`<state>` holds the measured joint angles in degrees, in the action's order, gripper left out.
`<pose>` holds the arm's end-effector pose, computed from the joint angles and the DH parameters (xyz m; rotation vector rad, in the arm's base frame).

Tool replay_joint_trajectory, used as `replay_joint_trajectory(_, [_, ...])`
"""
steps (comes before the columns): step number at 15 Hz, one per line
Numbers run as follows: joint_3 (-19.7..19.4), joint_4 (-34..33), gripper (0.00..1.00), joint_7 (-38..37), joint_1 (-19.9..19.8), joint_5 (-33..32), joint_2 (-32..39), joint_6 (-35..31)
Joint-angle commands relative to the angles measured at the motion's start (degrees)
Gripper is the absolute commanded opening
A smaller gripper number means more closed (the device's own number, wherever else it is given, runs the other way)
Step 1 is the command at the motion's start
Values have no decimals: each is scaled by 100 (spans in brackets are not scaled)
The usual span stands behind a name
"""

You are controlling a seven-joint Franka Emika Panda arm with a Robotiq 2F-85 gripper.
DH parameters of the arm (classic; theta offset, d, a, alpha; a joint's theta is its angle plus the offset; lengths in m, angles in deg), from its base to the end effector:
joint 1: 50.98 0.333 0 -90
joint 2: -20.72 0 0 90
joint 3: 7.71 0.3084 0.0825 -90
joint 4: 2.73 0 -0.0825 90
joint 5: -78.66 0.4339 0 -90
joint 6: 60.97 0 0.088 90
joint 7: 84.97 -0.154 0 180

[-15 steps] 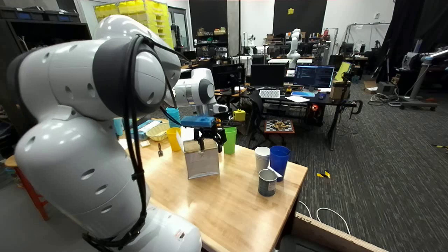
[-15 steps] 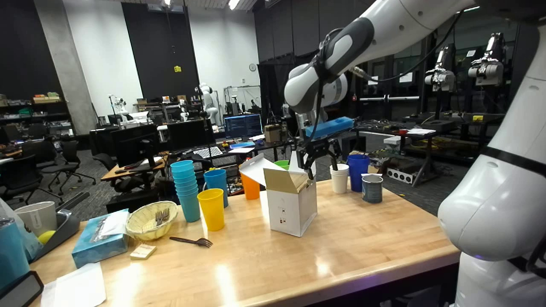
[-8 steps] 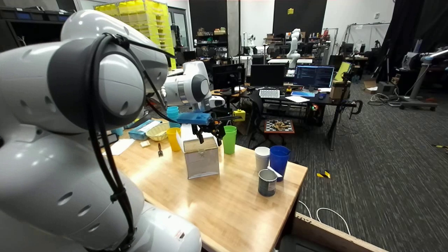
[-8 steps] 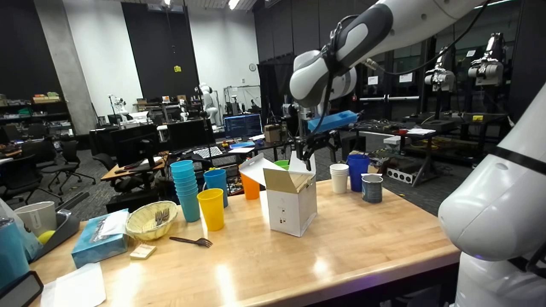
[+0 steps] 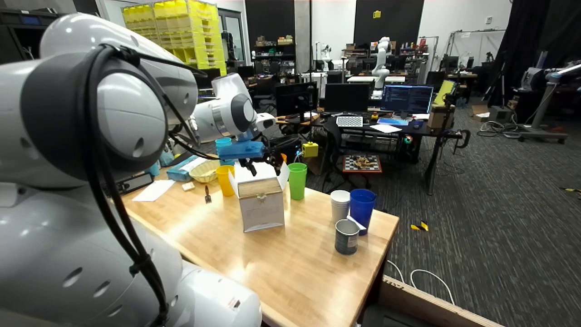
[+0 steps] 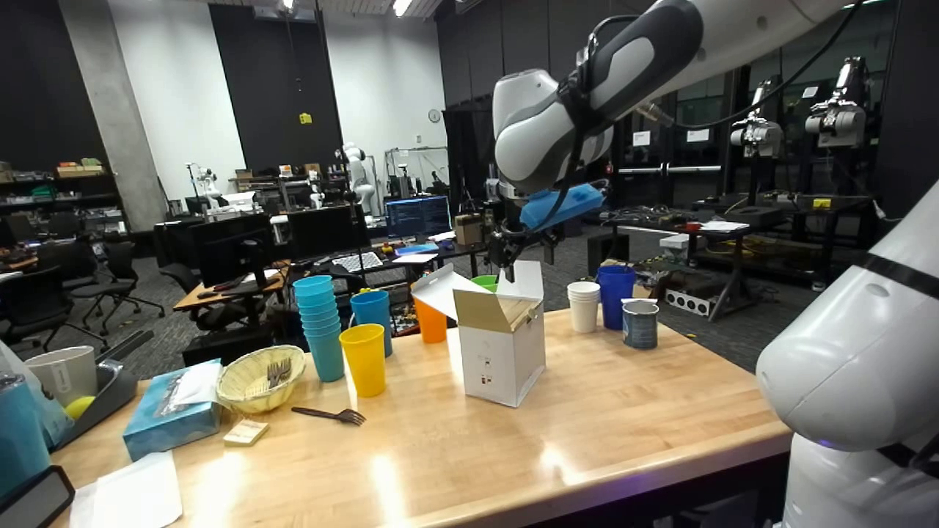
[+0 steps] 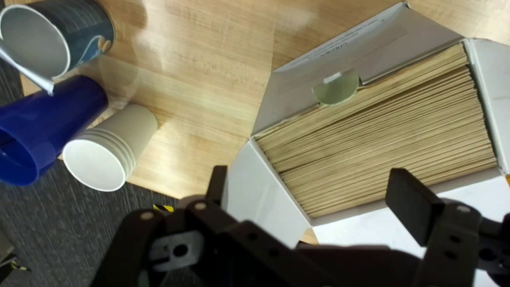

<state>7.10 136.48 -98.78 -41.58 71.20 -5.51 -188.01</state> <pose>0.4549 0.1914 0.4191 2.9482 0.3491 0.4299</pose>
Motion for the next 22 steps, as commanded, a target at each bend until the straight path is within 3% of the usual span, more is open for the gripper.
replay_joint_trajectory(1, [137,154,100,90,98,-150,-348,-241])
replay_joint_trajectory(10, [383,242,100,598,573,-170,-666,-483])
replay_joint_trajectory(22, [470,221,100,1047,1133,177,-637,140])
